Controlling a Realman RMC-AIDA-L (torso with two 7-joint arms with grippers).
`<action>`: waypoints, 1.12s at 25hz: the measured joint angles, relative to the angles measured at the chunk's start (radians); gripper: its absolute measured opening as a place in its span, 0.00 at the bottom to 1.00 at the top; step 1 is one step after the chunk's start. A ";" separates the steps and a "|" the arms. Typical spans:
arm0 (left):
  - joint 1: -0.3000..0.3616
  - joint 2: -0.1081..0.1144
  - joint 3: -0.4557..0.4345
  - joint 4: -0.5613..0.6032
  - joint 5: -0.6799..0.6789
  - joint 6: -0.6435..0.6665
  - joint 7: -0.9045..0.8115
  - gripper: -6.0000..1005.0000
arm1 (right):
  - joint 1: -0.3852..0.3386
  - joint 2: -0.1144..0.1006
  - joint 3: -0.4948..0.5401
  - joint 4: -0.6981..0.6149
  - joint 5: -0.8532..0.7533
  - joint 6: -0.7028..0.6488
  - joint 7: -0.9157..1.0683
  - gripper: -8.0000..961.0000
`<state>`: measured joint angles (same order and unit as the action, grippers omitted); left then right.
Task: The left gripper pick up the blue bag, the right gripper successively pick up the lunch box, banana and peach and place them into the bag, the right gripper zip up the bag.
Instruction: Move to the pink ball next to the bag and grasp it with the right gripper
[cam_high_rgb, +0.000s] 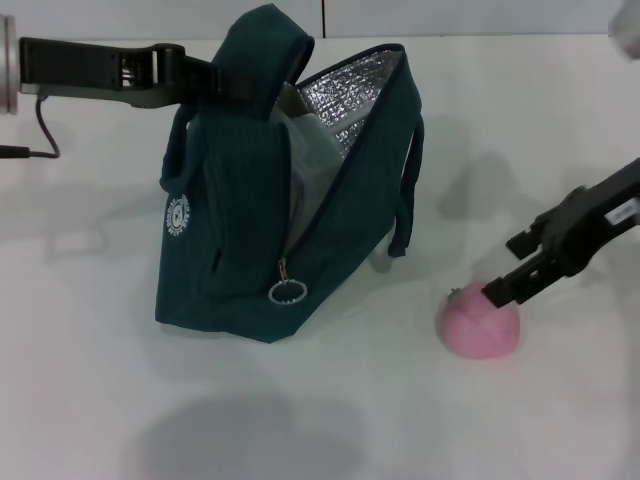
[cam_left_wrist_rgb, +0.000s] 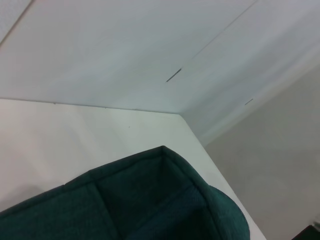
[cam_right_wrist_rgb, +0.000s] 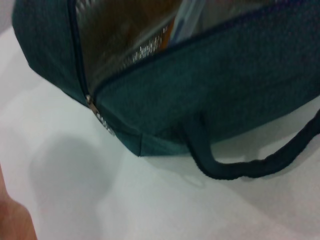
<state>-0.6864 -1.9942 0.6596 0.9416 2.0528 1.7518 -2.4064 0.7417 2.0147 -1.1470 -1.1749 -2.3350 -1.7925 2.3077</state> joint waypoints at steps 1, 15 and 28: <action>-0.001 0.000 0.000 0.000 0.000 0.000 0.000 0.04 | 0.006 0.000 -0.025 0.006 -0.003 0.012 0.007 0.90; -0.001 -0.001 0.014 -0.001 0.001 0.000 0.002 0.04 | 0.059 0.004 -0.216 0.075 -0.069 0.116 0.036 0.90; 0.001 -0.001 0.014 -0.001 0.001 0.000 0.006 0.04 | 0.053 0.007 -0.310 0.089 -0.065 0.192 0.023 0.87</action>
<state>-0.6853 -1.9957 0.6734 0.9402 2.0534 1.7517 -2.4006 0.7947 2.0218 -1.4572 -1.0861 -2.4001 -1.6004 2.3307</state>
